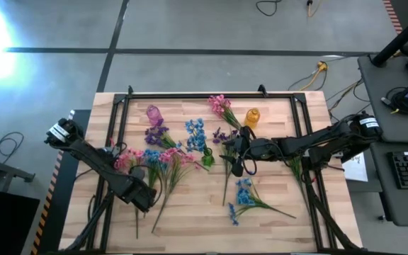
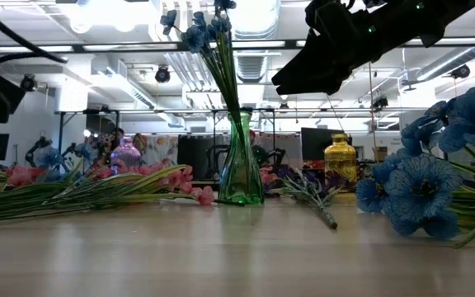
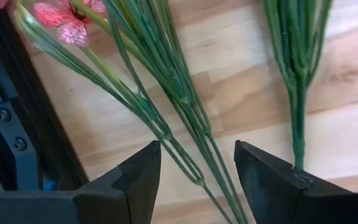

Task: Sort flowers into vase by color
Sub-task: Put the bottom left pink flowers into the yellow vase

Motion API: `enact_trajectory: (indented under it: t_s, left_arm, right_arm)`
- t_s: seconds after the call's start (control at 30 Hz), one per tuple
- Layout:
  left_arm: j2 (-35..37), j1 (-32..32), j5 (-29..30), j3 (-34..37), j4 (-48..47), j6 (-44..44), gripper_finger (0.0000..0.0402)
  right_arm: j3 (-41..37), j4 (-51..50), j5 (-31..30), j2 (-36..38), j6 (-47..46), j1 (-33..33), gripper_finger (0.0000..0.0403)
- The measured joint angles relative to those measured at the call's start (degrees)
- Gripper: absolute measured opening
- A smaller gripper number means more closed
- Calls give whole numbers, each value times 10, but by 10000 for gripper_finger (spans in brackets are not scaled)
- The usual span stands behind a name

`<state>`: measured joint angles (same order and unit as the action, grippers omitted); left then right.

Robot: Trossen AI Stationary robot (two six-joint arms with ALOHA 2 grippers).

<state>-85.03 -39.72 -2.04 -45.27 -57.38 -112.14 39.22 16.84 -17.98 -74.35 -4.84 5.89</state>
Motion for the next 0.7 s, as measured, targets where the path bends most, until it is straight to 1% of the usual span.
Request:
enact_trajectory:
  t_s: [0.1,0.3,0.43,0.7]
  left_arm:
    - [0,0,0,11,17,-10,192]
    - [0,0,6,21,19,-15,188]
    - [0,0,22,30,33,-20,165]
    - [1,0,29,60,74,-31,108]
  right_arm:
    - [0,0,0,0,4,0,244]
    - [0,0,0,0,10,0,244]
    - [0,1,0,0,10,0,244]
    - [0,1,0,0,10,0,244]
